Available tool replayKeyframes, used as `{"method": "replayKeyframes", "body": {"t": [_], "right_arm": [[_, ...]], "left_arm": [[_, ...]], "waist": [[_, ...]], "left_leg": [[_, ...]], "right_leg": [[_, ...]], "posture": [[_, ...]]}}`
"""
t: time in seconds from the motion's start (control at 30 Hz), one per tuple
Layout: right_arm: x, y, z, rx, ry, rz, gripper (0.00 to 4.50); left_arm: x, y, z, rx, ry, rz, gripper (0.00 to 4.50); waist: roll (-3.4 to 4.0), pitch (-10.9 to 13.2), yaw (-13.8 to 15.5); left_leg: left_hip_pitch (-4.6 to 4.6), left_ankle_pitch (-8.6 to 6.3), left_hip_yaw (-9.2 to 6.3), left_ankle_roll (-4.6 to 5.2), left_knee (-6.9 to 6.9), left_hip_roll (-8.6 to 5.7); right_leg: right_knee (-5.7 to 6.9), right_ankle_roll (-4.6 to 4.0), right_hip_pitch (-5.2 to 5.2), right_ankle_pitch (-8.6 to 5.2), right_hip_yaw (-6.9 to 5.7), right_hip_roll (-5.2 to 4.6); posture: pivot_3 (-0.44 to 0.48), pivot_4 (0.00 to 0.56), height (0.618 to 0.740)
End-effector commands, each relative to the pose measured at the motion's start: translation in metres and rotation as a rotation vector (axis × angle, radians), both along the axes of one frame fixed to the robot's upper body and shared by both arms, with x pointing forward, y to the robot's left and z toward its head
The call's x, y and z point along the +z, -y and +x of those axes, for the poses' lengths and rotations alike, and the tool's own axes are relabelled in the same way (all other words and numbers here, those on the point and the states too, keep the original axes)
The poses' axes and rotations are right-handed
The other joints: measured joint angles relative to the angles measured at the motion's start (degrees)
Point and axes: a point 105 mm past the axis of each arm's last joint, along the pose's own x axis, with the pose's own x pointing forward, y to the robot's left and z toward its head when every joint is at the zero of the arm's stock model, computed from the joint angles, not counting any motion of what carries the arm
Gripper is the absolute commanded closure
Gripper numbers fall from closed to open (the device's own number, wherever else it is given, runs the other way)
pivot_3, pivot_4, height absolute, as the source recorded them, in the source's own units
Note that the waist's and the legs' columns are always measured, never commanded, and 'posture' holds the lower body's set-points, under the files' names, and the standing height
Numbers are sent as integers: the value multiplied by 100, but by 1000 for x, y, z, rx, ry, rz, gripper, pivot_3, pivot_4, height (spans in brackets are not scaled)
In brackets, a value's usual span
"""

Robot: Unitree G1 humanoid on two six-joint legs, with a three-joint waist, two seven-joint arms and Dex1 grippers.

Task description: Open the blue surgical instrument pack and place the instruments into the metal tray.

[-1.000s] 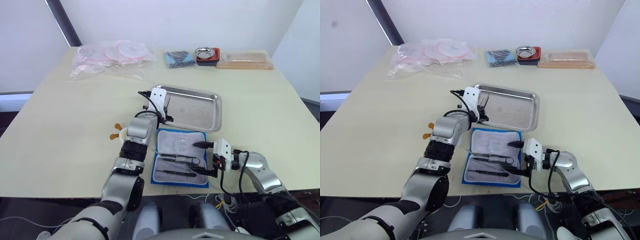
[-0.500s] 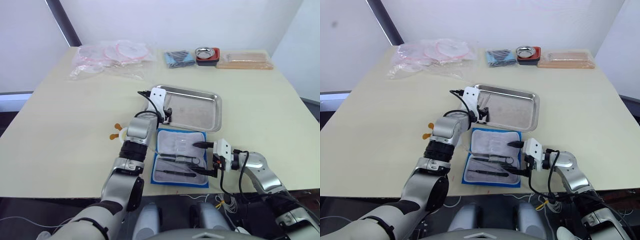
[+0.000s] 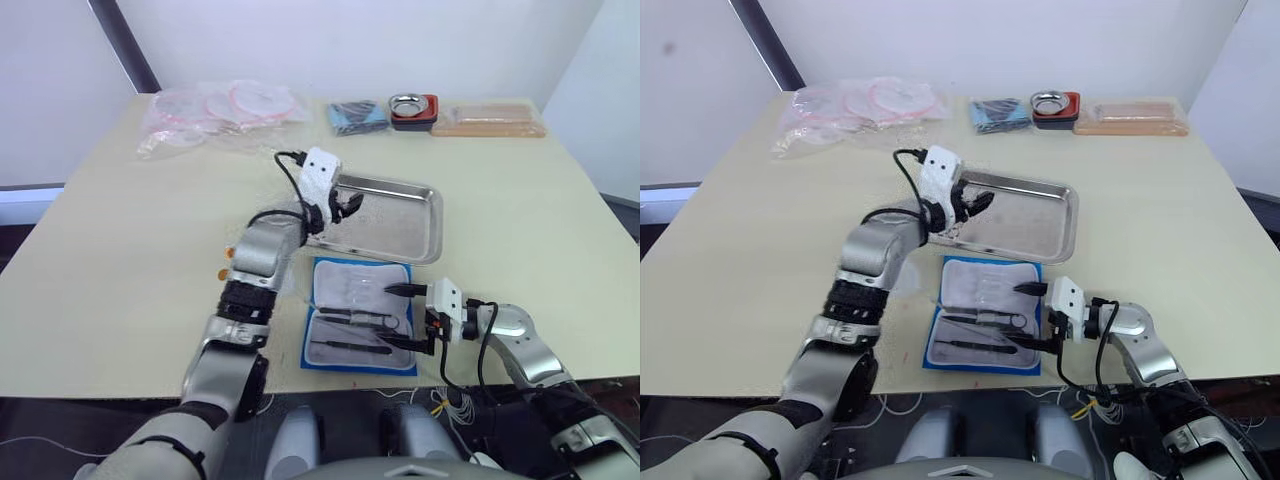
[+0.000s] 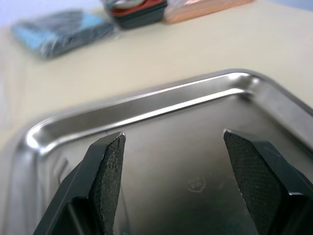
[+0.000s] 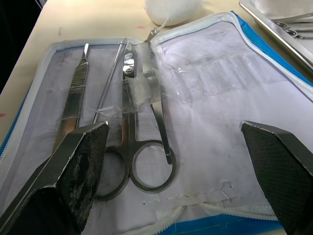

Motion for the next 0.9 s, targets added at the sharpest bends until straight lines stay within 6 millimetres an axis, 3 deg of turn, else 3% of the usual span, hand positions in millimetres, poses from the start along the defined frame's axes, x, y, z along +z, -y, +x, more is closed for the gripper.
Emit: {"method": "replayKeyframes", "body": {"t": [0.03, 0.47, 0.73, 0.9], "right_arm": [[-68, 25, -30, -9, -228, -225, 0], [-58, 34, -27, 33, -213, -218, 0], [-58, 40, -28, 29, -212, -222, 0], [-59, 42, -29, 22, -214, -228, 0]], "left_arm": [[16, 0, -15, -156, 91, 15, 1112], [31, -34, -59, -532, 126, 36, 1112], [28, -58, -98, -795, 19, 69, 1112], [19, -81, -119, -923, -22, 184, 1112]], "waist": [[0, 0, -1], [13, 12, 71], [28, 31, 77], [36, 42, 89]], "left_leg": [[0, 0, -1, 0, -1, 0], [-19, 0, 2, 1, -41, -20], [-26, -1, 1, 2, -47, -31], [-27, -1, 1, 3, -47, -32]], "right_leg": [[-1, 0, 1, 0, 1, -2], [-65, -39, -1, 1, -11, -40], [-77, -36, -1, -1, -19, -55], [-78, -35, -2, -3, -24, -58]], "posture": [[0, 150, 740], [0, 150, 740], [0, 150, 740], [0, 150, 740]]}}
